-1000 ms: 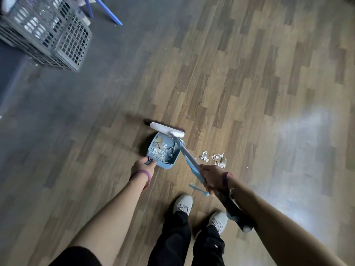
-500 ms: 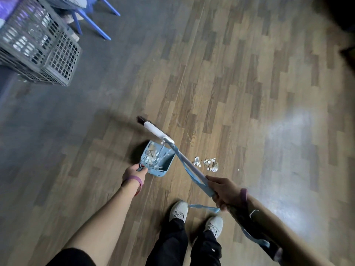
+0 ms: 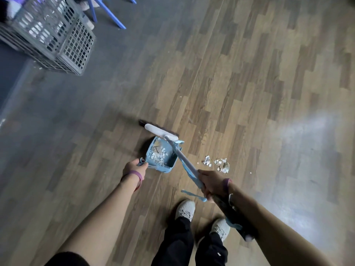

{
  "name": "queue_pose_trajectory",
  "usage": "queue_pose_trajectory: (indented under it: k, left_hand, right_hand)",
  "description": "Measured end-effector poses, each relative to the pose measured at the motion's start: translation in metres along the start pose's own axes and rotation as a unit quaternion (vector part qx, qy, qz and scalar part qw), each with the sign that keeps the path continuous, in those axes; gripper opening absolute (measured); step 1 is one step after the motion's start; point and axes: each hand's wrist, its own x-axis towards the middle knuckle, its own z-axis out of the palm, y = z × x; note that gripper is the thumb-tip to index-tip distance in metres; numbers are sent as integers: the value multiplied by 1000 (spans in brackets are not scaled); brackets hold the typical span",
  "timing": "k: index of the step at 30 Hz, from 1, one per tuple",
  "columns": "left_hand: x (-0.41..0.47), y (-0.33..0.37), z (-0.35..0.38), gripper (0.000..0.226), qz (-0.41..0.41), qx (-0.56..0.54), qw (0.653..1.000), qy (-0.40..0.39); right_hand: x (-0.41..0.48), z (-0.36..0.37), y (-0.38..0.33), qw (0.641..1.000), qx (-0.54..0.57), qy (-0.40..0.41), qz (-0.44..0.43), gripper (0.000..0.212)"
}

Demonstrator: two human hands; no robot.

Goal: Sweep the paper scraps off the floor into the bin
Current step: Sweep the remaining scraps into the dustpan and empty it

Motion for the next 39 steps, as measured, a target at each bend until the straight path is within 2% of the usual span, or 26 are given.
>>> queue_pose_trajectory:
  k: [3, 5, 13, 16, 20, 23, 27, 30, 36, 39]
  left_hand:
    - [3, 0, -2, 10, 16, 10, 1000, 7]
    - [2, 0, 1, 10, 20, 17, 1000, 3]
    - [-20, -6, -6, 6, 2, 6, 1000, -28]
    - [-25, -15, -12, 8, -1, -9, 999, -40]
    - [-28, -25, -14, 16, 29, 26, 998, -55]
    - [-31, -24, -13, 5, 40, 35, 997, -54]
    - [-36, -24, -7, 9, 43, 62, 996, -57]
    - [-43, -19, -2, 6, 55, 83, 993, -67]
    - [-62, 3, 17, 8, 116, 146, 977, -107]
    - [-76, 15, 35, 11, 151, 206, 958, -130]
  right_hand:
    - [-15, 0, 2, 994, 87, -35, 59, 27]
    - [-28, -7, 4, 991, 111, -41, 57, 26]
    - [-46, 4, -17, 999, 16, 4, -32, 26]
    - [-30, 8, -28, 999, -8, 6, -36, 24]
    - [-13, 18, -22, 999, -34, -8, -26, 32]
    - [-29, 20, -3, 999, -39, -16, -17, 26]
    - [-69, 5, 23, 1000, 10, -16, -1, 24]
    - [-96, -6, 34, 1000, 15, 4, -23, 29]
    - [-136, -45, 39, 994, 85, 47, -43, 27]
    - [-157, -72, 49, 988, 123, 77, -50, 24]
